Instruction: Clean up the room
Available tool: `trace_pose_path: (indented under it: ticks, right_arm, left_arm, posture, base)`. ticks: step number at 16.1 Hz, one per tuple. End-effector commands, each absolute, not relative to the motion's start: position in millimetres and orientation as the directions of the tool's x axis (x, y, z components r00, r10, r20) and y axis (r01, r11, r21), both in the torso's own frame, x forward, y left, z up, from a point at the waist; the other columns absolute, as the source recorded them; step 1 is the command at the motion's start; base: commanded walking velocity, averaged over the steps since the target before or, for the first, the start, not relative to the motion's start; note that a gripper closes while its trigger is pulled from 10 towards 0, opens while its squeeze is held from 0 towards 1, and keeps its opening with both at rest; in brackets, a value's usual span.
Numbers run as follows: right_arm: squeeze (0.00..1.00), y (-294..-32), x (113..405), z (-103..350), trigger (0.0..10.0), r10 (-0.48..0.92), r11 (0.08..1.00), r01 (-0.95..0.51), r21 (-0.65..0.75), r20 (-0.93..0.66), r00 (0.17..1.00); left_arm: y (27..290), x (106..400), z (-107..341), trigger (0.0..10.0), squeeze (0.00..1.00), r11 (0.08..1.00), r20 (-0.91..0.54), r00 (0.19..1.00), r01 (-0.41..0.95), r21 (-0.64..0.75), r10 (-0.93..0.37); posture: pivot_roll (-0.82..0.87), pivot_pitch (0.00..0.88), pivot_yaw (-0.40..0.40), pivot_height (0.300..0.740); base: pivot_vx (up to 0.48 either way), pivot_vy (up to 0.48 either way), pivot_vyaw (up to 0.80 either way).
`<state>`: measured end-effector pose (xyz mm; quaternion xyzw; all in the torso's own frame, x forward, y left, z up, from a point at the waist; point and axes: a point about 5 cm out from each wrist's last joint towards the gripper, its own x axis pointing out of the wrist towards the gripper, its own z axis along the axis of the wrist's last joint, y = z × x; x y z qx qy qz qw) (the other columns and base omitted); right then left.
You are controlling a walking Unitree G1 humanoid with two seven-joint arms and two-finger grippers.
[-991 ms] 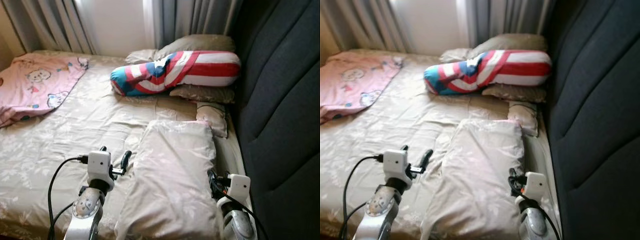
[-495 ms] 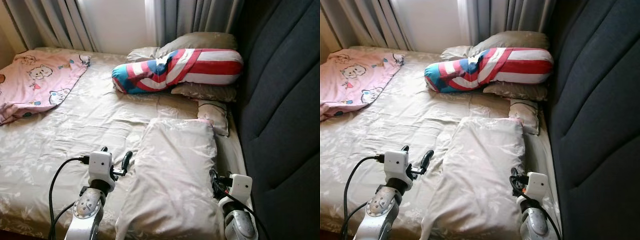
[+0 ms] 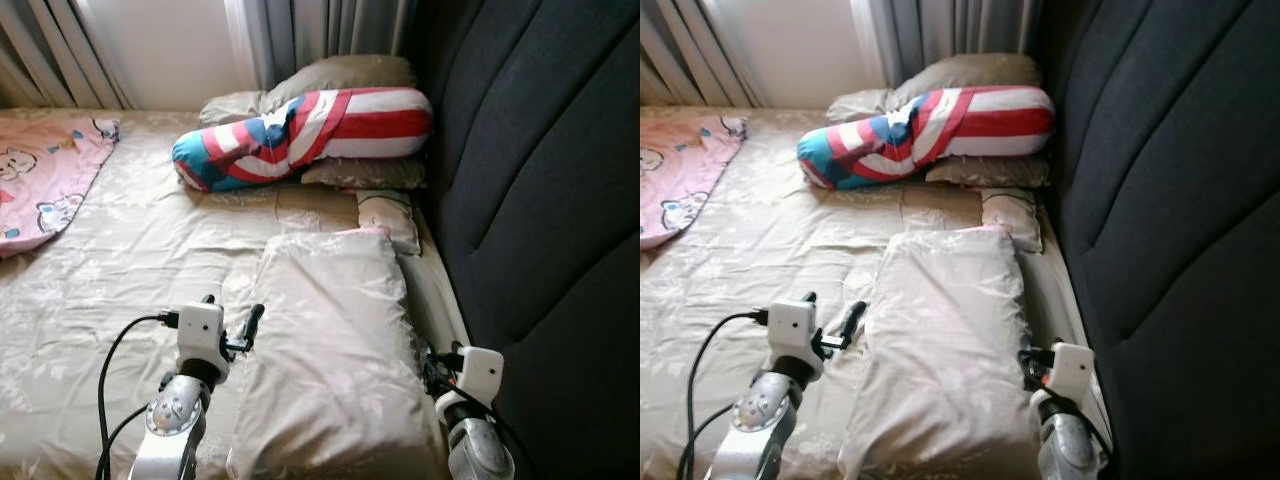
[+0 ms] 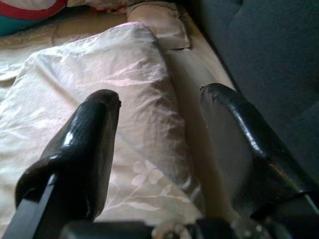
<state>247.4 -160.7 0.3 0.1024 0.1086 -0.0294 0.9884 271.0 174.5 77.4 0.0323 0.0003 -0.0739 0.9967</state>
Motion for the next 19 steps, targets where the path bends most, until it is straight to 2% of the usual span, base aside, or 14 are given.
trace_pose_path:
  ticks: [1, 15, 19]
  right_arm:
    - [0.00, -162.7, 245.5, -2.3, 10.0, -0.046, 0.975, 0.094, 0.199, -0.235, 0.971]
    - [0.00, -166.6, 247.2, 2.4, 10.0, -0.072, 0.975, 0.112, 0.192, -0.204, 0.976]
    - [0.00, -165.9, 248.2, 3.1, 10.0, -0.071, 0.974, 0.111, 0.196, -0.202, 0.977]
  left_arm:
    - [172.9, 271.3, 77.6, 10.0, 0.00, 0.985, -0.008, 0.988, 0.154, 0.081, -0.154]
    - [170.4, 273.0, 79.8, 10.0, 0.00, 0.986, 0.011, 0.987, 0.157, 0.057, -0.158]
    - [170.1, 273.5, 80.1, 10.0, 0.00, 0.986, 0.006, 0.987, 0.158, 0.058, -0.158]
  posture:
    - [0.00, 0.029, -0.010, 0.740]
    - [-0.01, 0.008, -0.005, 0.740]
    - [-0.01, 0.013, -0.007, 0.740]
  base:
    - [0.000, 0.000, 0.00]
    - [0.000, 0.000, 0.00]
    - [0.000, 0.360, 0.00]
